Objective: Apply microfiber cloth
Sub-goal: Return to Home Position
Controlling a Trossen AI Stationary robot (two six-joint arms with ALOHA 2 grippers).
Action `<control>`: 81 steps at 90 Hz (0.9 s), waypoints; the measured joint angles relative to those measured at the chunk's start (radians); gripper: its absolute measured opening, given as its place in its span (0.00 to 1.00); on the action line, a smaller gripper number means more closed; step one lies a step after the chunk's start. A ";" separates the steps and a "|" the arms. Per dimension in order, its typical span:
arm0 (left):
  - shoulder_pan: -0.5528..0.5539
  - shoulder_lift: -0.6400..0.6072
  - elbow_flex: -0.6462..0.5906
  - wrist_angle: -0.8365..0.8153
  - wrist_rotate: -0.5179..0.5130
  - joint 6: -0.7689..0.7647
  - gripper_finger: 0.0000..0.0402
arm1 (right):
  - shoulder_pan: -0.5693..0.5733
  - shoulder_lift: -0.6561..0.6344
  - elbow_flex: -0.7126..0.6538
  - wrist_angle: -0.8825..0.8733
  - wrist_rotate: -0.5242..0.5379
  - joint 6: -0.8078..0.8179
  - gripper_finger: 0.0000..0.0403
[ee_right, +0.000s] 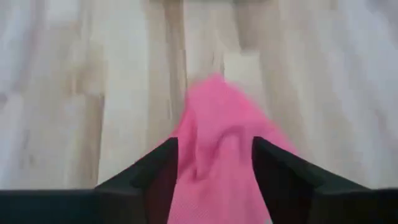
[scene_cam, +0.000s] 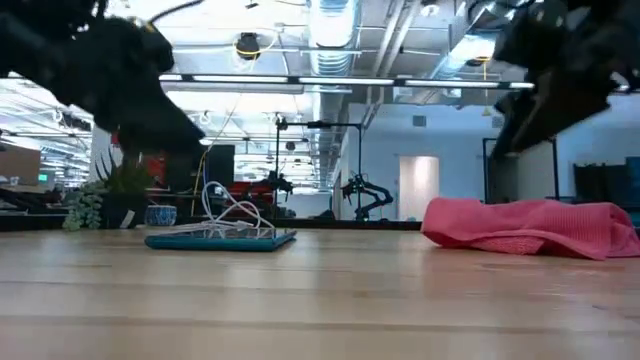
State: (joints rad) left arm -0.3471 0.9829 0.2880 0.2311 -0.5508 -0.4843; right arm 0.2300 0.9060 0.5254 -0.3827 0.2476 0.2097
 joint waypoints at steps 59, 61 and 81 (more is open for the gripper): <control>0.389 -0.750 -0.274 -0.143 0.364 0.135 0.42 | -0.152 -0.804 -0.454 0.229 -0.113 0.079 0.41; 0.401 -0.765 -0.275 -0.146 0.373 0.145 0.42 | -0.154 -0.817 -0.461 0.253 -0.120 0.079 0.41; 0.511 -0.873 -0.277 -0.207 0.486 0.222 0.42 | -0.157 -0.873 -0.517 0.419 -0.148 0.047 0.41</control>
State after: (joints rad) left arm 0.1643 0.1101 0.0113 0.0245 -0.0646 -0.2622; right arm 0.0727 0.0326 0.0082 0.0360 0.0994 0.2565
